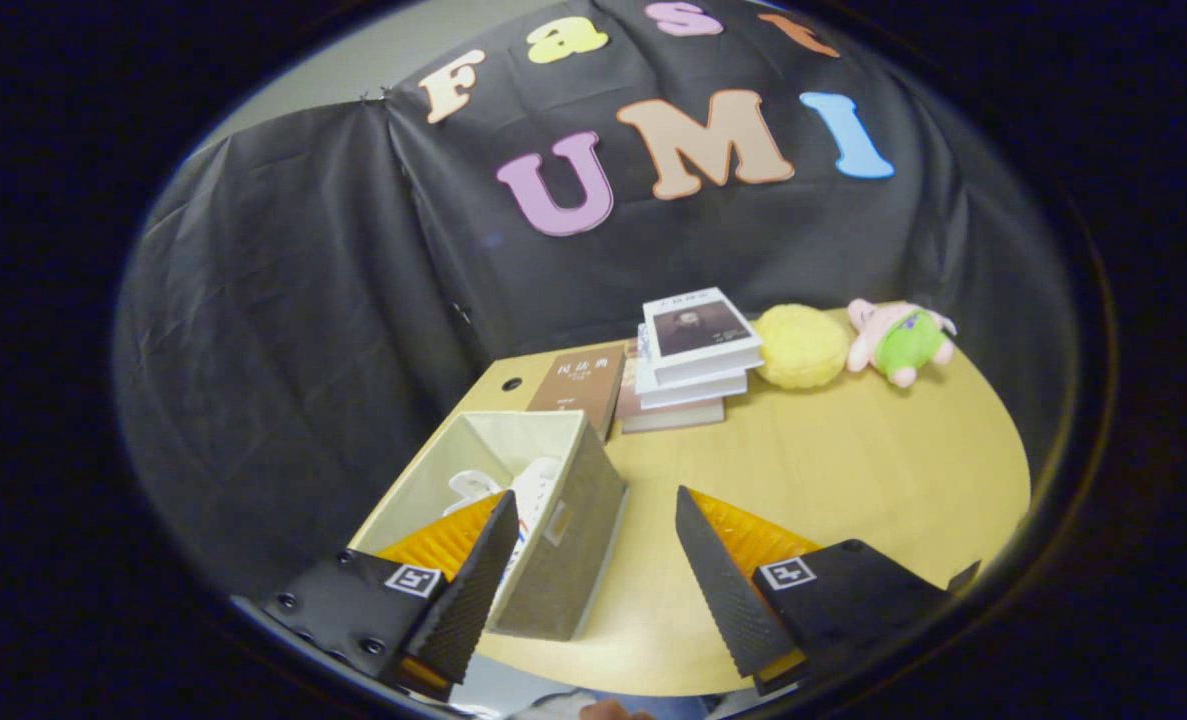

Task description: Open the storage box then place both shoes into the box .Put the left shoe in first, then the right shoe, with the right side of both shoes facing outward in a uniform manner.

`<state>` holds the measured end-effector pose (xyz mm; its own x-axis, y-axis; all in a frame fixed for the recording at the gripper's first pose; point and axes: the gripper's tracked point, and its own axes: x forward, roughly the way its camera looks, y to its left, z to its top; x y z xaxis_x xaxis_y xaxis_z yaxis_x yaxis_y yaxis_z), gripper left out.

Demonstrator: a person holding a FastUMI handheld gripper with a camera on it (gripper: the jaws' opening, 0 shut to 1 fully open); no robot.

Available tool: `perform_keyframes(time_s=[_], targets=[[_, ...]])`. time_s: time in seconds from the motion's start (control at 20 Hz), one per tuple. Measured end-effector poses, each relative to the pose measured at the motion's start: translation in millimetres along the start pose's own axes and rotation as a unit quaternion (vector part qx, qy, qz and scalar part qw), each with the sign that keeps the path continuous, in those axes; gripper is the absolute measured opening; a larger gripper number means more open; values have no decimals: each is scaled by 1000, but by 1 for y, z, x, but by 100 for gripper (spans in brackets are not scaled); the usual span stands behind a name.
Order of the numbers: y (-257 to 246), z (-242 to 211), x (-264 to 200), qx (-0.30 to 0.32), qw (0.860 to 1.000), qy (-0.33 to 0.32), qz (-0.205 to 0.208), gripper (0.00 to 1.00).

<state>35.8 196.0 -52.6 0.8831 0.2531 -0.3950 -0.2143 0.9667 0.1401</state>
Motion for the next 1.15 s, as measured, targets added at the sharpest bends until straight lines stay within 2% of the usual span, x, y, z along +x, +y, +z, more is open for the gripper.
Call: perform_keyframes(time_s=[0.2, 0.4, 0.55, 0.65, 0.75, 1.15], targets=[[-9, 26, -19, -43, 993, -105, 15, 99], [-30, 46, -40, -123, 973, -196, -7, 99], [-33, 46, -49, -150, 962, -230, 0, 99], [-39, 44, -50, -159, 956, -245, 0, 99], [-49, 34, -45, -160, 957, -240, -6, 99], [-100, 32, -37, -111, 961, -248, -53, 99]])
